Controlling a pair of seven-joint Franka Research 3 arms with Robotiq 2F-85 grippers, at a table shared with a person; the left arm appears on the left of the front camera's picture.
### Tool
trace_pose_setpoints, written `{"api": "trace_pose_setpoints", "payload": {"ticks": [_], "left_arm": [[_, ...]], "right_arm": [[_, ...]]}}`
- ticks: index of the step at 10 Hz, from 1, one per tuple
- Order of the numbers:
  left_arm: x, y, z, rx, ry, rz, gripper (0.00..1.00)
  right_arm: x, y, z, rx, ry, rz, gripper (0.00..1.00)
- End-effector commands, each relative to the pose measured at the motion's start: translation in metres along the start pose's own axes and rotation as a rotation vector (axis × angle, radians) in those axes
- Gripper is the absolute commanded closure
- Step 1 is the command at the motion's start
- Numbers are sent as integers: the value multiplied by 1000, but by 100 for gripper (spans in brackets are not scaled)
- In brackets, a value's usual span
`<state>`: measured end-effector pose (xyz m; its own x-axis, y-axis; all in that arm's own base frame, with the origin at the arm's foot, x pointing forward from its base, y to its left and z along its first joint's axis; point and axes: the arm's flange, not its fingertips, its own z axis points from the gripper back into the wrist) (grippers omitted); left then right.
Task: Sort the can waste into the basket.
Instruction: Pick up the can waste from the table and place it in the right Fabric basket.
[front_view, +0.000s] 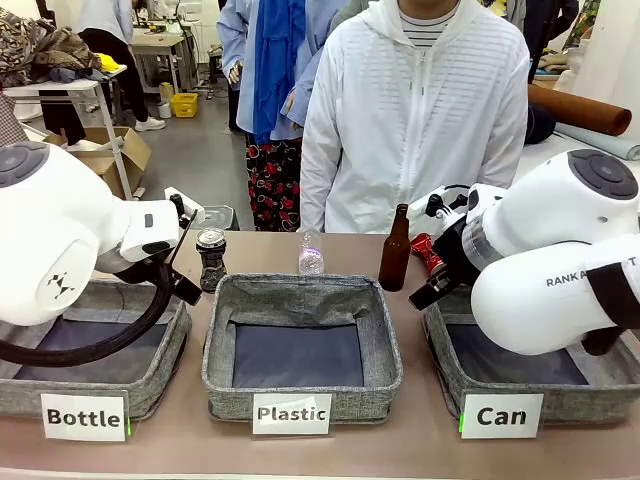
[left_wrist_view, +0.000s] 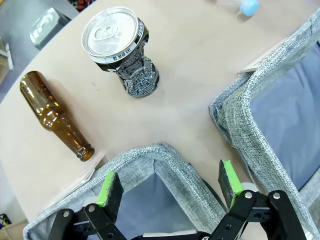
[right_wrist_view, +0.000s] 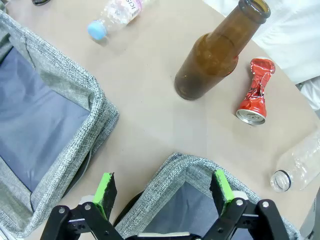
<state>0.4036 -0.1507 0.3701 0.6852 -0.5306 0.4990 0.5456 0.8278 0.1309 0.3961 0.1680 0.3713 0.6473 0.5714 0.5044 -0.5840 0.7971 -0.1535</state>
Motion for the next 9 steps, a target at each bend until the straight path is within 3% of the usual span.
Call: {"api": "trace_pose_setpoints", "payload": {"ticks": [1,5,7,8,9], "left_arm": [[0,0,0,0,0,0,0],[0,0,0,0,0,0,0],[6,-6,66,-111,-74,27,0],[10,-12,108,-143,-27,169,0],[3,-16,147,-155,-58,271,0]], "right_arm": [[0,0,0,0,0,-1,0],[0,0,0,0,0,0,0],[19,-5,44,148,7,-112,0],[27,-11,83,153,53,-310,0],[26,-13,126,208,37,-415,0]]}}
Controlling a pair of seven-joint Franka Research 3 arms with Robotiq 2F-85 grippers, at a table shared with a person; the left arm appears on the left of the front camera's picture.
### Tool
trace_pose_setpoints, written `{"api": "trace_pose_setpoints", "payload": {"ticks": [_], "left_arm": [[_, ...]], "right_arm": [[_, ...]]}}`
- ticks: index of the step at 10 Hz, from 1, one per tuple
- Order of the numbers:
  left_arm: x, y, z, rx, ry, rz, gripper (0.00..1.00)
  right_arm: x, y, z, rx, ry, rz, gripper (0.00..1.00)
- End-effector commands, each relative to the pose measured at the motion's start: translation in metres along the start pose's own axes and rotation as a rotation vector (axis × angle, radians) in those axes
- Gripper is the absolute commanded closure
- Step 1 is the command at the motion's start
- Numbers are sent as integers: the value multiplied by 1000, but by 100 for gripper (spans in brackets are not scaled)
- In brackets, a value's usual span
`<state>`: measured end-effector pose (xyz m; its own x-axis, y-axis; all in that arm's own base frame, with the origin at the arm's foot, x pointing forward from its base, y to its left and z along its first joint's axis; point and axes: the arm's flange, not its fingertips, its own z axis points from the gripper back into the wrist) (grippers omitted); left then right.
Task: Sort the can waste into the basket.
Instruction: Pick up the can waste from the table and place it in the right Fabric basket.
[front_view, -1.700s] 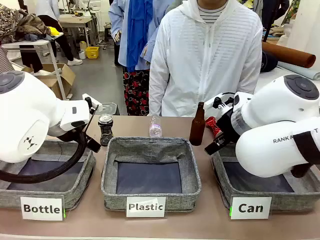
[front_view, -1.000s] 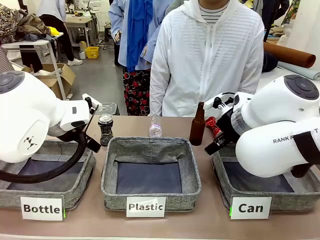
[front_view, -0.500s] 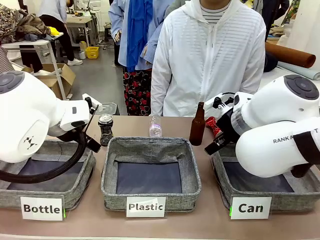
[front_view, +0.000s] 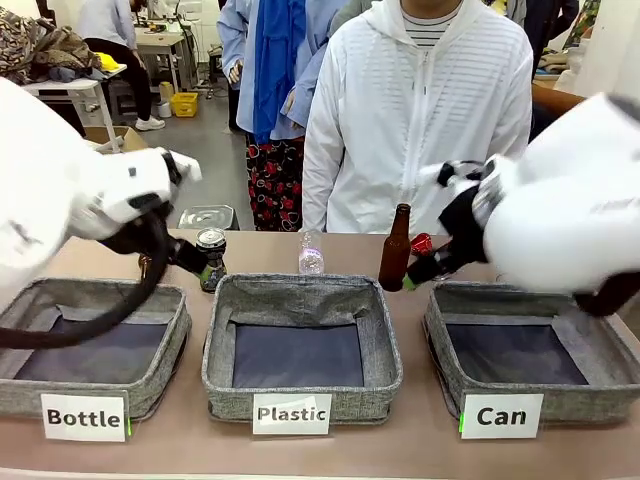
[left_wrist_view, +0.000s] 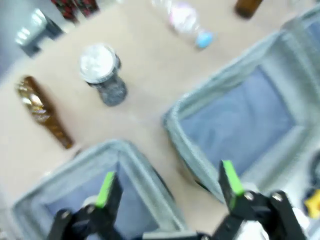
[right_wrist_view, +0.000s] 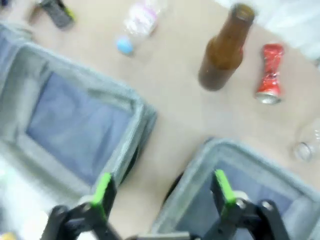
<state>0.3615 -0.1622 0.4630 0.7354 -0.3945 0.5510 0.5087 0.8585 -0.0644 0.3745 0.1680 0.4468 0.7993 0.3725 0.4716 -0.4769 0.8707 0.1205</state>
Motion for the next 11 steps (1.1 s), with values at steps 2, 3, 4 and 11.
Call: {"api": "trace_pose_setpoints", "payload": {"ticks": [2,3,4,11], "left_arm": [[-49,20,114,-325,-65,81,0],[-72,47,134,-464,-98,105,0],[-99,89,148,-544,-158,188,0],[-239,219,105,-840,-469,822,0]], "right_arm": [[-34,-33,136,373,-53,-211,0],[-58,-67,160,445,-123,-290,0],[-86,-106,176,527,-180,-384,0],[-222,-257,164,693,-447,-870,0]]}}
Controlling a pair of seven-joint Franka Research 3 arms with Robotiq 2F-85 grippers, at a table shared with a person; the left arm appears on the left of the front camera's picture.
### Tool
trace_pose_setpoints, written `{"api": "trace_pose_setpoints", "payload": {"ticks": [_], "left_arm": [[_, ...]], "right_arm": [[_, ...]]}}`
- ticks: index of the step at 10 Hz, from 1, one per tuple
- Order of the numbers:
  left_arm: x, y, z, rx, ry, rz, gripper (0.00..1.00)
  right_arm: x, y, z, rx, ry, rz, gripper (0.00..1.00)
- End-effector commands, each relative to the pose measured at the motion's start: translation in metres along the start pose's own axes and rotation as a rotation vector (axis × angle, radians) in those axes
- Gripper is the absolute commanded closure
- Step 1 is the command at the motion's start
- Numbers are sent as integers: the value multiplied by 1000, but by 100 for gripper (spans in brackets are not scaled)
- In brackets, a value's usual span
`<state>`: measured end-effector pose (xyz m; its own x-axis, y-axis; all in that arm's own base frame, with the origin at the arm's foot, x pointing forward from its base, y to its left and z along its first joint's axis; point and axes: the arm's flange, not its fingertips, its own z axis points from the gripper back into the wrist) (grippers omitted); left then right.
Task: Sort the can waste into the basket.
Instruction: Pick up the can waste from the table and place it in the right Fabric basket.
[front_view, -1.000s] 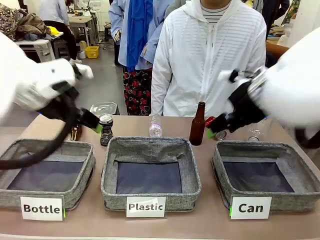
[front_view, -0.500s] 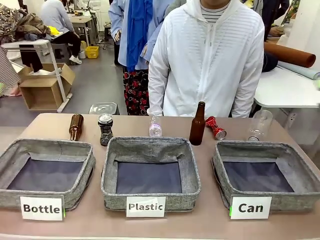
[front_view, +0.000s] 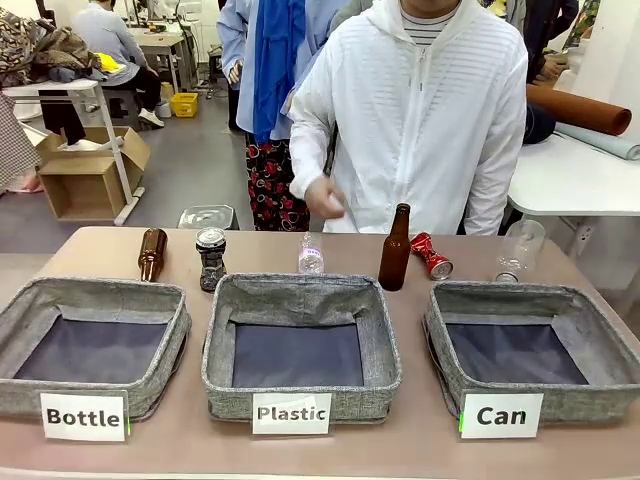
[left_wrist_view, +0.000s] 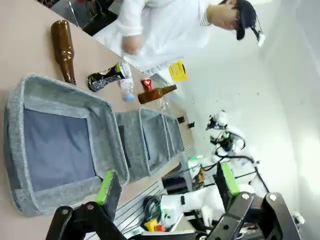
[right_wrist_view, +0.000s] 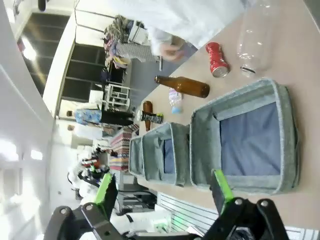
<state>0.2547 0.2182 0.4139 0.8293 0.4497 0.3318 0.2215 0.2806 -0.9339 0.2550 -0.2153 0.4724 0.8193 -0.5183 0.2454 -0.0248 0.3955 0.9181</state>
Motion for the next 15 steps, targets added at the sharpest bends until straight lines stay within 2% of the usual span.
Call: {"api": "trace_pose_setpoints", "payload": {"ticks": [1,2,3,8,9,10,11,12,13,14,15], "left_arm": [[-38,-15,-69,-16,-33,27,0],[-41,-20,-76,131,-102,91,0],[8,5,-15,-10,-20,40,0],[5,6,-17,-4,-23,70,0],[17,-4,-20,76,-19,-35,0],[32,-14,-43,180,96,-145,0],[54,-26,-84,269,200,-279,0],[74,-33,-112,329,215,-388,0],[93,-35,-140,337,281,-420,0],[114,-35,-161,346,342,-395,0],[126,-34,-165,323,396,-373,0]], "right_arm": [[-11,-13,-35,-30,-45,-5,0],[0,0,0,0,0,0,0],[0,0,0,0,0,0,0],[0,0,0,0,0,0,0],[0,0,0,0,0,0,0],[0,0,0,0,0,0,0],[0,0,0,0,0,0,0],[0,0,0,0,0,0,0],[0,0,0,0,0,0,0],[0,0,0,0,0,0,0],[0,0,0,0,0,0,0]]}}
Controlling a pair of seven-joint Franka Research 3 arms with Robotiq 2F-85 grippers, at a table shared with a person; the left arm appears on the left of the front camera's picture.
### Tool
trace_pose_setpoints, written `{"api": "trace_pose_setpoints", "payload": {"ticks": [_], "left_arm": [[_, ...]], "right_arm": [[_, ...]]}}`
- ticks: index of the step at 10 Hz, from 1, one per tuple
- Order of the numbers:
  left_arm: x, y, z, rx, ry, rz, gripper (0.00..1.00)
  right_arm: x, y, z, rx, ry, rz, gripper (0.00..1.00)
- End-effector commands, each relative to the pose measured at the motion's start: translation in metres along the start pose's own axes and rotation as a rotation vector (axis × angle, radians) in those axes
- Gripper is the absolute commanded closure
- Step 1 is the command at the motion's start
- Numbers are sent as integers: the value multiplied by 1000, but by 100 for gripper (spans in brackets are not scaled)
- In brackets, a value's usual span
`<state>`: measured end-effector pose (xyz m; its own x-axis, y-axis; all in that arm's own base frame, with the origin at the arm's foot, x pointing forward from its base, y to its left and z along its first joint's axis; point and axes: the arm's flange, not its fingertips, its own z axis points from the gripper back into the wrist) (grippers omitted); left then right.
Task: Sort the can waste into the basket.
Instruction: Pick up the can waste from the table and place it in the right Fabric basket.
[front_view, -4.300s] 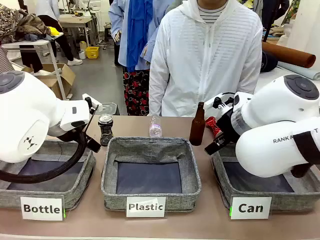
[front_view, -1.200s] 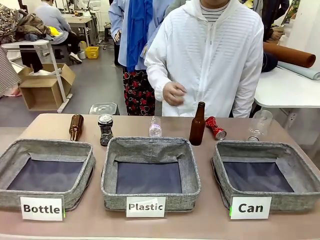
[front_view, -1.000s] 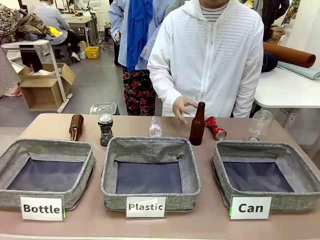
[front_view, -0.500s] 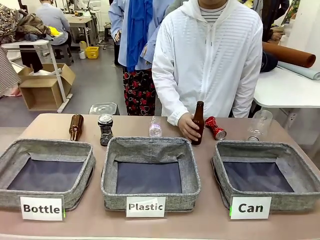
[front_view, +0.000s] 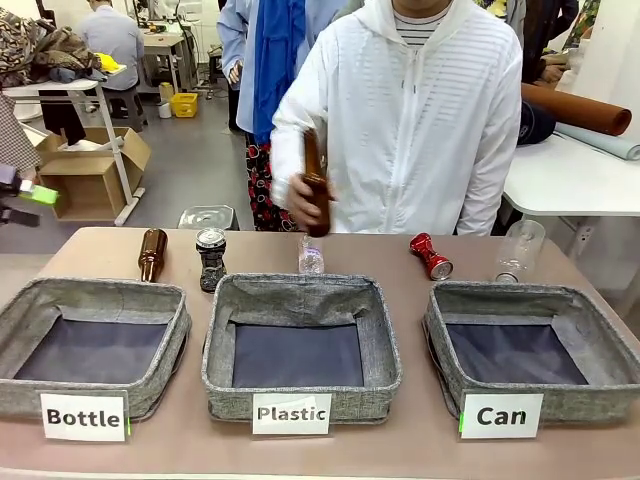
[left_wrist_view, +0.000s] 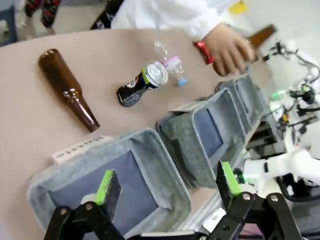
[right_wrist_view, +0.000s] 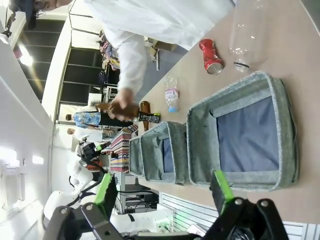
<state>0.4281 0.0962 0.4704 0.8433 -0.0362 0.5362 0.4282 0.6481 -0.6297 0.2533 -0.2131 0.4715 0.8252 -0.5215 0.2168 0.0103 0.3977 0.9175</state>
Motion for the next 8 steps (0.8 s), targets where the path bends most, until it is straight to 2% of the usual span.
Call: {"api": "trace_pose_setpoints", "payload": {"ticks": [1,2,3,5,6,7,8], "left_arm": [[1,29,33,-113,65,-6,0],[-13,35,73,-177,21,-23,0],[-49,44,129,-213,-79,-17,0],[-134,69,211,-218,-341,83,0],[-174,82,236,-232,-448,138,0],[-211,94,244,-267,-528,156,0],[-232,103,240,-278,-570,193,0]], "right_arm": [[3,0,1,22,-10,28,0],[3,0,1,22,-10,28,0],[3,0,1,22,-10,28,0],[3,0,1,22,-10,28,0],[3,0,1,22,-10,28,0],[3,0,1,22,-10,28,0],[3,0,1,22,-10,28,0]]}}
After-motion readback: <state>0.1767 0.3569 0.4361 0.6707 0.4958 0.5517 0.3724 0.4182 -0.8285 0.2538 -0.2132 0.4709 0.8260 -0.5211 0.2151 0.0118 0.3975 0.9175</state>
